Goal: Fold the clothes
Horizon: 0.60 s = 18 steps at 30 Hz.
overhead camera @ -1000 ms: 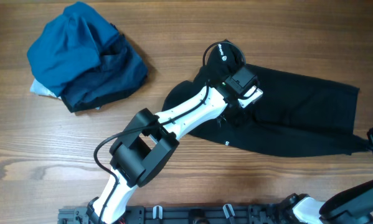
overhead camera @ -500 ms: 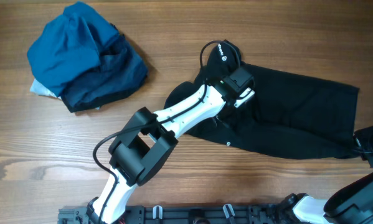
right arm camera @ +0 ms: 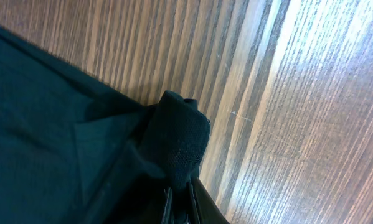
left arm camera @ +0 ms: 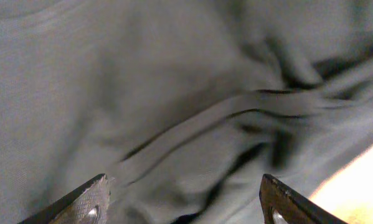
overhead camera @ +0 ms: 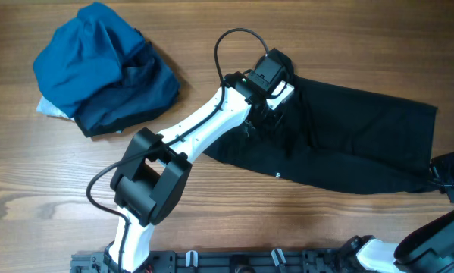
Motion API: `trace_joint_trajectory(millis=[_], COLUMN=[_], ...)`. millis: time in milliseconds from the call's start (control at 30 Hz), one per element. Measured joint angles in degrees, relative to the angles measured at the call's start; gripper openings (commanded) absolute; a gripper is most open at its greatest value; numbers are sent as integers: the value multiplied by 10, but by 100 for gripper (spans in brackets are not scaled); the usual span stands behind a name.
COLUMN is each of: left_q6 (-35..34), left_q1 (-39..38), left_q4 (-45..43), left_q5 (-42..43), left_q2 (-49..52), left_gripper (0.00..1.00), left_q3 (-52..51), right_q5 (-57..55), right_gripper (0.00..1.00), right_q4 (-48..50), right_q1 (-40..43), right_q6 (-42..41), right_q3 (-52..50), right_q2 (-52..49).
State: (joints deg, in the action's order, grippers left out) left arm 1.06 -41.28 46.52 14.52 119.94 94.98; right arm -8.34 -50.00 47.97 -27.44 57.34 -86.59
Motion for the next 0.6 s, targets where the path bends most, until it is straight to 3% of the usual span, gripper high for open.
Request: trace_joint_trajectory(millis=[133,267,400,600], left_q6=[30,29,29,31], left_q1=[-19,-27,9,52], left_q4=[-17,-9,-18,0], left_q5=[37,-8,-25,51], left_q2=[2,16,24,47], left_gripper=[73,78,74,64], left_q3=[0,0,0,0], right_q5=[7,20,33,38], right_gripper=[8,8,8,8], right_q4=[0,3,4,4], right_q1=[0,0,0,0], right_q6=[0,1,3,3], right_q3=[0,0,0,0], right_q2=[0,0,0,0])
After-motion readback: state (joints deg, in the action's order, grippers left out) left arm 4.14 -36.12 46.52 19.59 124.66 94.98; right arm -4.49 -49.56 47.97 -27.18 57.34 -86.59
